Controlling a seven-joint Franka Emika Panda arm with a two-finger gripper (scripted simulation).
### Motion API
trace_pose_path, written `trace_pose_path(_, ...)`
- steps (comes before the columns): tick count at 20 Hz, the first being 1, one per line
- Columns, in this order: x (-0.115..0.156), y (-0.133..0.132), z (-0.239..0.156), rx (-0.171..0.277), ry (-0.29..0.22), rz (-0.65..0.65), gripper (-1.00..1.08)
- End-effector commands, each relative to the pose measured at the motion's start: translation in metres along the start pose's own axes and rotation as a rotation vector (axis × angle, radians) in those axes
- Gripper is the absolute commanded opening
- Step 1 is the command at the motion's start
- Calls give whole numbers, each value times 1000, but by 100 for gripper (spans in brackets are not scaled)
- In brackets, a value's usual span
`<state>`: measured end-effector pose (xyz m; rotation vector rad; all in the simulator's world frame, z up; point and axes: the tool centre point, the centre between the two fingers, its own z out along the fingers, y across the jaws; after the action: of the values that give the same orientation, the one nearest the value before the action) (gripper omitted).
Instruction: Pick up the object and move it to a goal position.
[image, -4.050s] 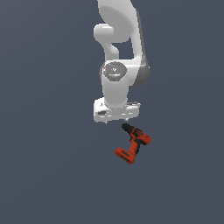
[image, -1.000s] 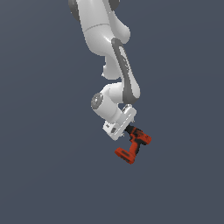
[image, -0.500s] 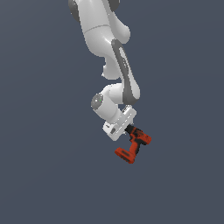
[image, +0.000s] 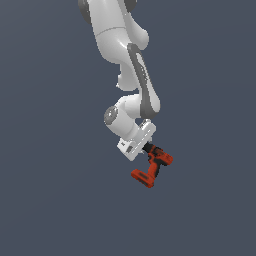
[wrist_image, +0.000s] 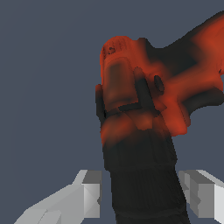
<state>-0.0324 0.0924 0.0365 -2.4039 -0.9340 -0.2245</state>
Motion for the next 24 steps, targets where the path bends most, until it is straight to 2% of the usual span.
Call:
trace_pose_path(1,5,1,-11,-6,3,-1,-100)
trace_pose_path(9,26,-4,-60,-5,1,-1,-100)
trace_pose_path(24,89,-14,-204,-2,-3,-2,-100)
